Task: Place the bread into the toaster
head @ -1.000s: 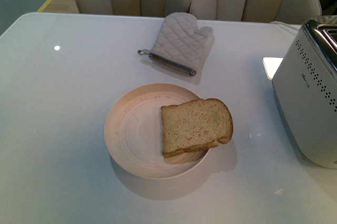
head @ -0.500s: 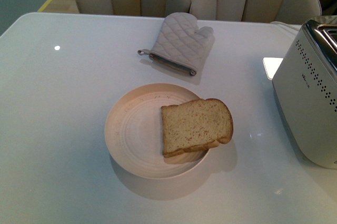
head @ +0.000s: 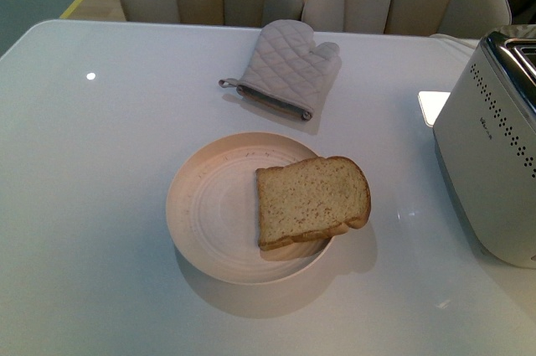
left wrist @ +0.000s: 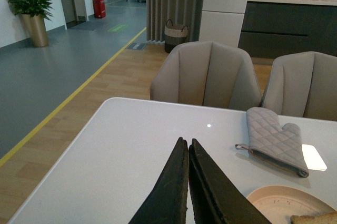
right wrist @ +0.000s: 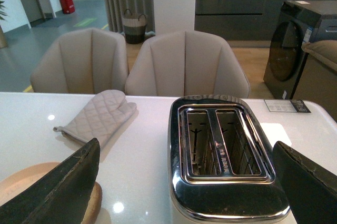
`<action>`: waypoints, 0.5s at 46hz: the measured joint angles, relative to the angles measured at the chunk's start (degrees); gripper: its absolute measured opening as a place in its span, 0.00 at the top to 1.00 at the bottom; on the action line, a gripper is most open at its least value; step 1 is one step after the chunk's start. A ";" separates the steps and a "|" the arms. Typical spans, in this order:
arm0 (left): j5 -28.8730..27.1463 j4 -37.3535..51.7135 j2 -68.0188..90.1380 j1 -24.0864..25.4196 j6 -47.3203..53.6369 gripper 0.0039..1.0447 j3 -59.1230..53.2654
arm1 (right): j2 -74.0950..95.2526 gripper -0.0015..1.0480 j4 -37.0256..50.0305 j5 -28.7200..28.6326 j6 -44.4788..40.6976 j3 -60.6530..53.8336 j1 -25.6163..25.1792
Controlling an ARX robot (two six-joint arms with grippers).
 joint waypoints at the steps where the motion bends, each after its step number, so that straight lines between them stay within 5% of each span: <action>1: 0.00 -0.59 -0.59 0.00 -0.02 0.97 -0.02 | 0.00 0.09 0.00 0.00 0.02 0.00 0.00; 23: -0.02 -10.88 -9.64 0.00 0.00 0.97 0.00 | 0.00 0.09 0.00 -0.02 0.02 0.00 0.00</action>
